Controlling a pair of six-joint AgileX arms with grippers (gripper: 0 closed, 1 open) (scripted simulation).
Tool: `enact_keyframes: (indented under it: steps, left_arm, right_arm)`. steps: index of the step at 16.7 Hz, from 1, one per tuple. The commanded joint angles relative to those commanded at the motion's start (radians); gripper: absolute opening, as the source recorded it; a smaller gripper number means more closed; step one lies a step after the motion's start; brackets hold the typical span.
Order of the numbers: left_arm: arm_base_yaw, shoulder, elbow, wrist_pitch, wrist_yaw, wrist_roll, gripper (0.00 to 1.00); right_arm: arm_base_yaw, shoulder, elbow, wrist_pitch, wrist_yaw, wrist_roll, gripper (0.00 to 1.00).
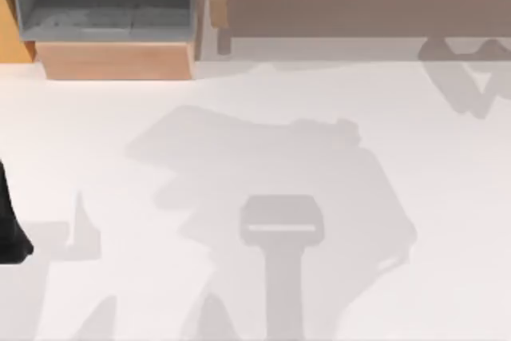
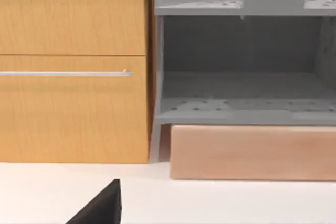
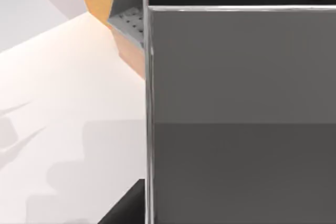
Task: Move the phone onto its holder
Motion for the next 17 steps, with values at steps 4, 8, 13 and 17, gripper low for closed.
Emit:
enact_keyframes:
  steps: [4, 8, 13, 17]
  left_arm:
    - [0.0, 0.0, 0.0, 0.0, 0.0, 0.0, 1.0]
    - [0.0, 0.0, 0.0, 0.0, 0.0, 0.0, 1.0]
    - [0.0, 0.0, 0.0, 0.0, 0.0, 0.0, 1.0]
    - [0.0, 0.0, 0.0, 0.0, 0.0, 0.0, 1.0]
  right_arm:
    - [-0.251, -0.101, -0.191, 0.034, -0.045, -0.244, 0.0]
    - [-0.471, -0.149, -0.368, 0.029, -0.037, -0.461, 0.0]
    - [-0.648, -0.163, -0.53, 0.001, -0.001, -0.632, 0.0]
    - [-0.68, -0.163, -0.564, -0.007, 0.008, -0.663, 0.0]
